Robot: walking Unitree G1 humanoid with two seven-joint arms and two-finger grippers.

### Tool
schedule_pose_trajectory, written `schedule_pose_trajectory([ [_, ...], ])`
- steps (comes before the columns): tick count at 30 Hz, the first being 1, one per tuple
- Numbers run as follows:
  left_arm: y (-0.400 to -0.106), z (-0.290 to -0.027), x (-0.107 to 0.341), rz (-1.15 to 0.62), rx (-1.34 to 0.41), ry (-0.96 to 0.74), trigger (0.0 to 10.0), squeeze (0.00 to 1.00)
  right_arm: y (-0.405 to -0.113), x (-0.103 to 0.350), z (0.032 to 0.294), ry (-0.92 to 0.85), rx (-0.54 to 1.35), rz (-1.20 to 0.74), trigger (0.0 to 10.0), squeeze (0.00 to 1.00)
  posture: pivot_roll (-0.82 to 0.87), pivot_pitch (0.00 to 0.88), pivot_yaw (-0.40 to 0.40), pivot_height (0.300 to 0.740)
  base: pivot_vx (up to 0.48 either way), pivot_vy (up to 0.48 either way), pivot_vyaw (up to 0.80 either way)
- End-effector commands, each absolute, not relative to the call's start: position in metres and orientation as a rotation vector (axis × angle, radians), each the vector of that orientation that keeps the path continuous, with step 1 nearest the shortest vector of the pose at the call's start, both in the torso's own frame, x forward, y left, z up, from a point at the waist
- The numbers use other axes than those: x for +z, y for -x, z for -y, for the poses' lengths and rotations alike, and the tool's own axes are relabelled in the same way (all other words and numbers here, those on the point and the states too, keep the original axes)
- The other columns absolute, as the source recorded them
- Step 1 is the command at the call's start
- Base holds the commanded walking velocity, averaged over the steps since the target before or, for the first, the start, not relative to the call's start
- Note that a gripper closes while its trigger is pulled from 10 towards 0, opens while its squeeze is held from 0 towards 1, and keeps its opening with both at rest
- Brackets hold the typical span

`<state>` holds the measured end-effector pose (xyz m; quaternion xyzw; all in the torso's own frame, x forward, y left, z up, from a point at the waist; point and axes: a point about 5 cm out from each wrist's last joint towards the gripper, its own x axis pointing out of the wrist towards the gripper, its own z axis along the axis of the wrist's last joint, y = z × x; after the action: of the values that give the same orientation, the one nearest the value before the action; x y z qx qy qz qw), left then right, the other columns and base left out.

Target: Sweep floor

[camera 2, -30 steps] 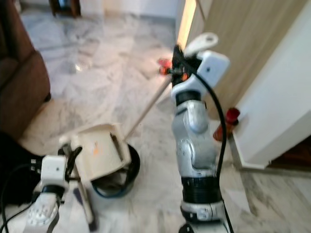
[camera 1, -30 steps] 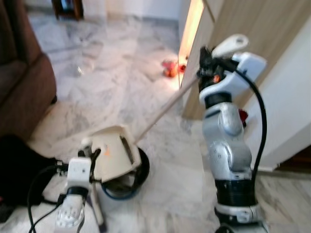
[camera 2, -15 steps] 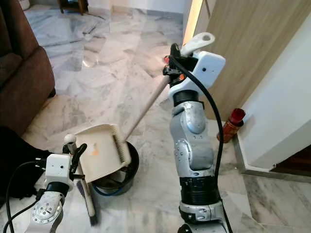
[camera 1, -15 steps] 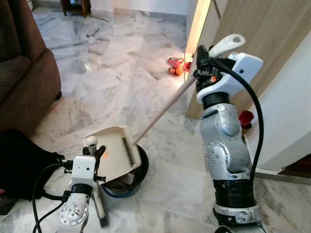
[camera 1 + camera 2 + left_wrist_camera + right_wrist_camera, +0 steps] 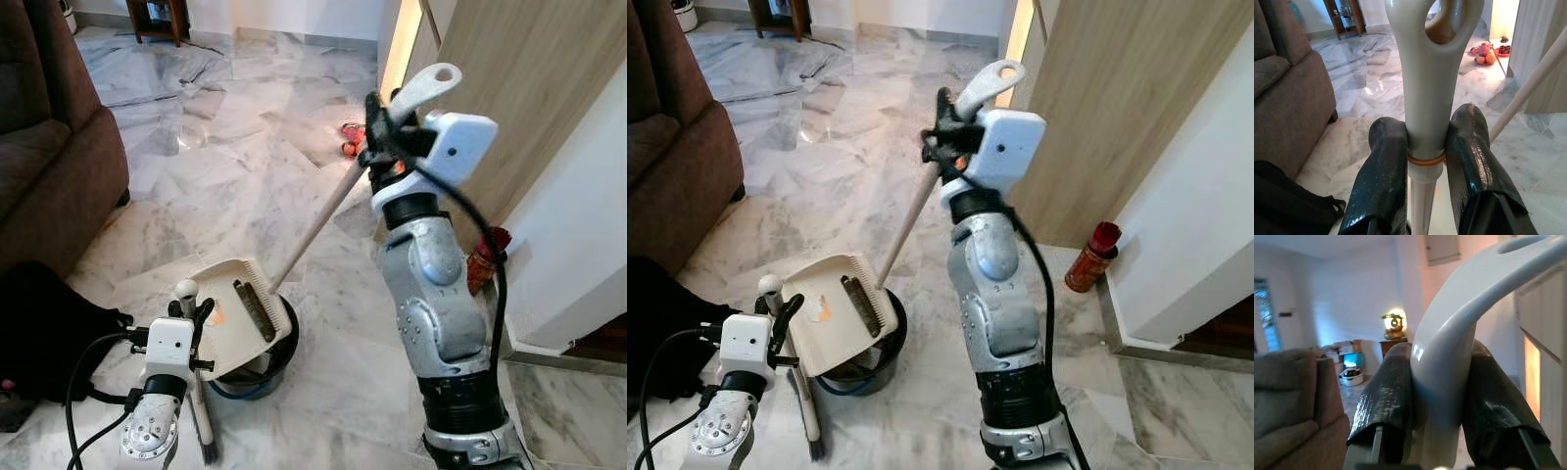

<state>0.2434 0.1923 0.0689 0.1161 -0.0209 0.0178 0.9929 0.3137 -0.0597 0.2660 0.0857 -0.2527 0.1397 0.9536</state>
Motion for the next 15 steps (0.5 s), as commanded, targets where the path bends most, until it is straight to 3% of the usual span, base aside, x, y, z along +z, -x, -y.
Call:
schedule_pose_trajectory([
  [1,-0.243,-0.189,0.074,0.073,0.02,-0.233,10.0,0.0,-0.3,0.285,0.058,-0.164,0.306,0.645,10.0,0.0,0.13,0.122,-0.061,0.74,0.0,0.0,0.0],
  [15,-0.243,-0.186,0.075,0.087,0.0,-0.248,10.0,0.0,-0.284,0.285,0.048,-0.173,0.316,0.722,10.0,0.0,0.14,0.109,-0.065,0.74,0.0,0.0,0.0],
])
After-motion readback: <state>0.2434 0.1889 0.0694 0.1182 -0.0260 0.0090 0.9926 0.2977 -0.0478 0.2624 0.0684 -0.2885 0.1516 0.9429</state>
